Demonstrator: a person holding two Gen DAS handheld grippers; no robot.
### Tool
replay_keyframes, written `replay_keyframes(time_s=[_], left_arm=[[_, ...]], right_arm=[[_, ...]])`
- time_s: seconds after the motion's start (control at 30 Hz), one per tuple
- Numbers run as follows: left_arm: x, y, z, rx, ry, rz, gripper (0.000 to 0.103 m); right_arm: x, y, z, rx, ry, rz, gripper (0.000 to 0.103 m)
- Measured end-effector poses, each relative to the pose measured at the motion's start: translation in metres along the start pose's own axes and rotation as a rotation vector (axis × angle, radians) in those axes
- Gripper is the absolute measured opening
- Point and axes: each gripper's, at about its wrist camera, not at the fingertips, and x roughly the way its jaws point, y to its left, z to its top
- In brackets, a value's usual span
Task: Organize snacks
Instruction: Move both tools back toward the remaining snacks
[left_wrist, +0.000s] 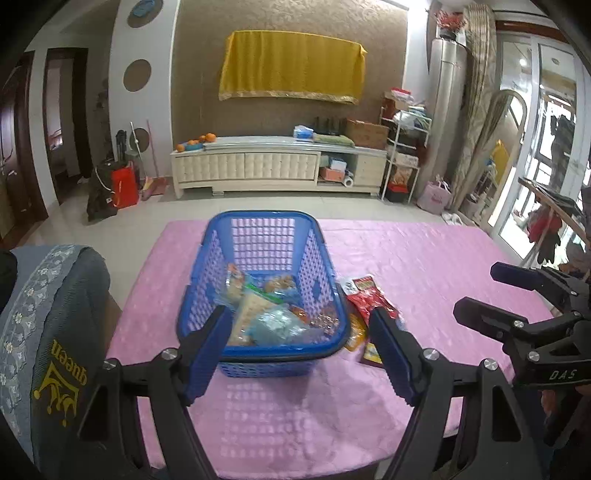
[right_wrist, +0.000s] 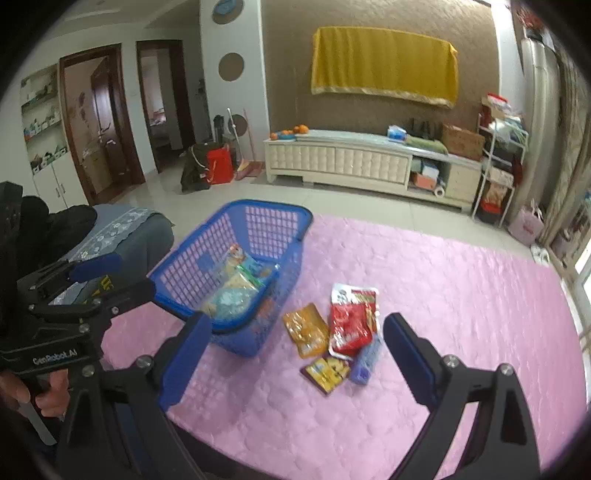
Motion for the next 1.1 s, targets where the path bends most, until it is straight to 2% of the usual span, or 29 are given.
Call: replay_keyframes(time_s=[0.27,0.6,0.8,1.1], left_arm=[[0.012,-0.035,-0.005,0.037,0.045,-0.043,0.075],[0.04,-0.085,-0.019,0.108,0.114,-0.103,0.075],[0.064,-0.109,-0.028,0.142,0.174,-0.124,0.075],[0.099,-0.129,-0.032,0.159,0.256,-0.143,0.075]], right_arm=[[-0.012,-0.031,-0.017,0.037,-0.006,-0.003,0.096],[-0.014,-0.072,-0.04,0.077,0.001,-0.06,0.096],[-0.005,-0.096,-0.056,0.112,0.039,-0.11,0.096],[0.016,-0.13,-0.073,0.178,0.094,-0.084,0.096]])
